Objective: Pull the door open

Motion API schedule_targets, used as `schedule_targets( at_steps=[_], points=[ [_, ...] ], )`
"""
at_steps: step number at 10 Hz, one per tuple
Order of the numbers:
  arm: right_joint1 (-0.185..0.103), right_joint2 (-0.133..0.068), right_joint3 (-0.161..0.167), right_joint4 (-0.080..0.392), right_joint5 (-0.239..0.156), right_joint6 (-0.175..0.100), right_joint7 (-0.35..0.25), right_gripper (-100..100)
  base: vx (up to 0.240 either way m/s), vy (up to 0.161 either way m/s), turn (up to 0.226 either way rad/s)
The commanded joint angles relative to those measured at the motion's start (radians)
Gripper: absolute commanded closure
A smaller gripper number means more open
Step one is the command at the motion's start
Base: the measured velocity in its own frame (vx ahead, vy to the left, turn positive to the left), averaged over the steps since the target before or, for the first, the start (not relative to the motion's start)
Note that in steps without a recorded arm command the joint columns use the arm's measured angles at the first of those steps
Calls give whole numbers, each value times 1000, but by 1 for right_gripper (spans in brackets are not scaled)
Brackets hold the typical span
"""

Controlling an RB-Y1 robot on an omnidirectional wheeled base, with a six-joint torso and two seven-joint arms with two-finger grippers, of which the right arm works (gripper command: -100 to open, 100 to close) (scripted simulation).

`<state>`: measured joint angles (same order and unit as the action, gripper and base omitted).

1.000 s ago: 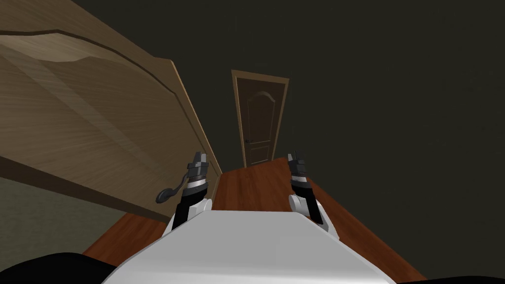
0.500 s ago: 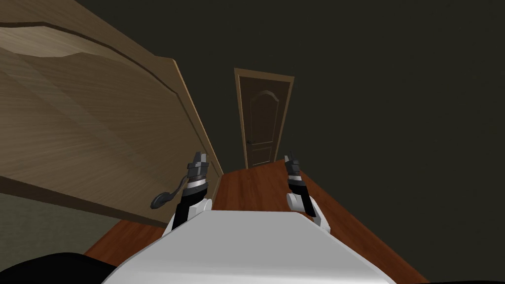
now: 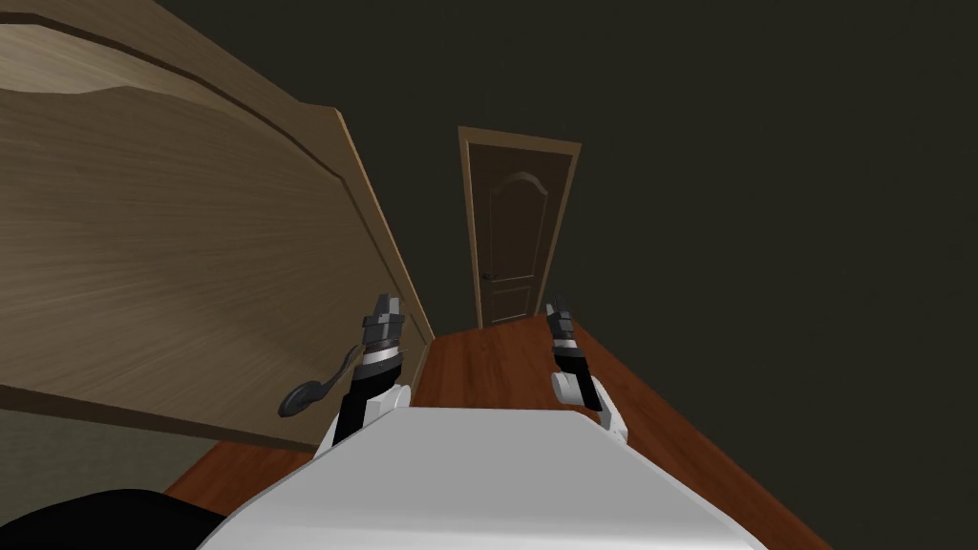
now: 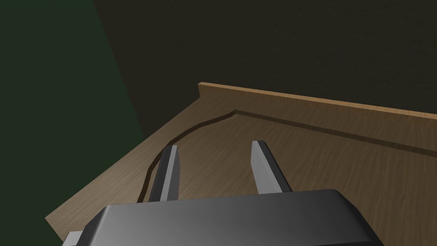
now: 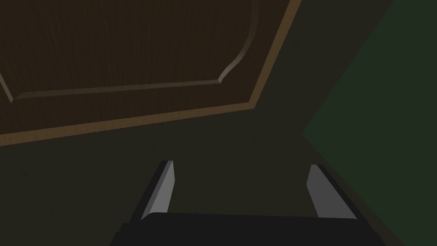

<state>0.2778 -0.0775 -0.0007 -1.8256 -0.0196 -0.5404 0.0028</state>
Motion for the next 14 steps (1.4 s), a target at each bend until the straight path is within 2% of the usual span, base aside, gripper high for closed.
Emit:
schedule_targets(
  at_steps=[1, 2, 3, 6, 7, 9, 10, 11, 12, 14],
  points=[
    [-25, -11, -1, 50, -2, -10, -7, -100, 102, 48, 70],
    [-41, -16, -1, 81, -3, -15, -10, -100, 87, 25, 66],
    [-41, -16, -1, 93, -3, -15, -10, -100, 63, 15, 23],
    [-91, -32, 0, 189, -6, -31, -19, -100, 84, 30, 62],
    [-91, -32, 0, 202, -6, -31, -19, -100, 67, 27, 23],
    [-125, -43, 0, 271, -8, -42, -26, -100, 67, 28, 63],
    [-125, -43, 0, 275, -8, -42, -26, -100, 50, 20, 23],
    [-143, -48, 0, 309, -8, -48, -29, -100, 57, 19, 36],
    [-143, -48, 0, 313, -8, -48, -29, -100, 58, 18, 29],
    [-178, -58, 1, 384, -10, -59, -36, -100, 81, 25, 67]
  ],
)
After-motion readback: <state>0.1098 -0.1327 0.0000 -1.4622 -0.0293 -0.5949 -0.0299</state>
